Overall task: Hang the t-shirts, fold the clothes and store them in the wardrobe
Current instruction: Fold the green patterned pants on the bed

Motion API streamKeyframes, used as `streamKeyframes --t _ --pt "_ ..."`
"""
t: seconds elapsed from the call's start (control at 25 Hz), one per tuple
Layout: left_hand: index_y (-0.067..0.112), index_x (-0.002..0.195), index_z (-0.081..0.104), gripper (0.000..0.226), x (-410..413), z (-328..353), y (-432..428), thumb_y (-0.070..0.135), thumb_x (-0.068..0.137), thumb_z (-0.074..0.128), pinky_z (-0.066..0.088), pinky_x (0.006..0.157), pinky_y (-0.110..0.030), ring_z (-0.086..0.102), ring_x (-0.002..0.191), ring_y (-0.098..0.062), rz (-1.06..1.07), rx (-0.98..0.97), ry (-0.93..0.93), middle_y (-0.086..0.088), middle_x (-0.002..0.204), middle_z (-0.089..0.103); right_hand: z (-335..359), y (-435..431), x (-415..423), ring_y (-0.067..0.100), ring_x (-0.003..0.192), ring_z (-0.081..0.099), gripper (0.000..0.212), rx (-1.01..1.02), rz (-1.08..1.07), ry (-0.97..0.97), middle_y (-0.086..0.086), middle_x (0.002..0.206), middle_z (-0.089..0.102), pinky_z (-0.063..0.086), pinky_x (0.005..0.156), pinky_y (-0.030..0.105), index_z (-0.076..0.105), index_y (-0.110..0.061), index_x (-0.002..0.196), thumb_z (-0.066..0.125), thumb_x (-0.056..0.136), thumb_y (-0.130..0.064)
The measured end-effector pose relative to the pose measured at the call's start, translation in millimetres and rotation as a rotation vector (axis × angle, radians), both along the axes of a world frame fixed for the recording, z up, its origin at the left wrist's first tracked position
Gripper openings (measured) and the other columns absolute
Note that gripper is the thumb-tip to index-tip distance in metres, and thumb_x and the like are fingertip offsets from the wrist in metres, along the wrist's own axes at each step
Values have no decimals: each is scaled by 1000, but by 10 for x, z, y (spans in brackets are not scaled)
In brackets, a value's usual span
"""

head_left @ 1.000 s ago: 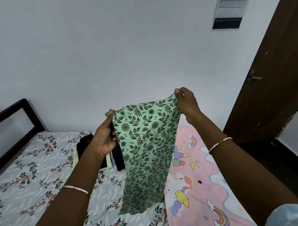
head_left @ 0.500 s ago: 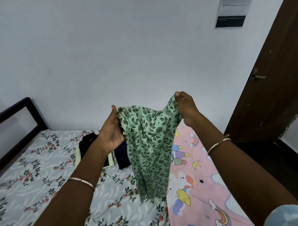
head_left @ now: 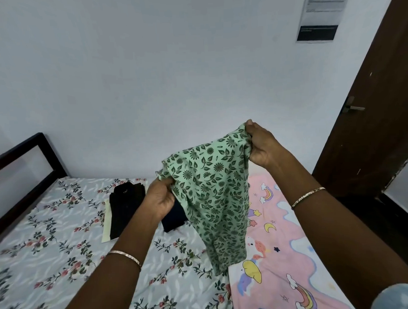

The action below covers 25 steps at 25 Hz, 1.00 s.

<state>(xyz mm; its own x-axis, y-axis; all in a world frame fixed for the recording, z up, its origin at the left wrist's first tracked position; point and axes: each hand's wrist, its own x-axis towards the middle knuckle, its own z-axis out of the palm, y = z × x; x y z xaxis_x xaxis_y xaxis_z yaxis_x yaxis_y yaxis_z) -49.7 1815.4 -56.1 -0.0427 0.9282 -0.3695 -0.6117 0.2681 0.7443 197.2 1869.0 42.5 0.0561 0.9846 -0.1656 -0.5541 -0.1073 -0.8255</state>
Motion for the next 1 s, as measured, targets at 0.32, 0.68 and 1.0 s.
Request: streamKeyframes --t 0.32,0.68,1.0 --pt "2 104 54 29 199 -382 -5 -5 82 73 60 66 -45 68 73 -30 201 -251 163 -23 91 67 -198 5 -94 19 69 72 11 -74 14 23 10 85 68 60 85 47 58 -6 100 50 105 -13" --pt "8 120 68 49 265 -64 -37 43 105 37 58 83 -48 72 96 -35 -35 -176 138 -17 106 74 -405 -22 79 16 78 69 15 -78 22 17 3 91 68 62 72 39 56 -12 96 46 106 -15" --pt "17 140 52 104 69 251 12 84 62 67 35 110 -60 52 130 -36 -126 132 313 -15 136 60 -675 -47 300 32 109 63 11 -41 250 88 13 107 67 58 80 58 60 -24 90 57 101 -22"
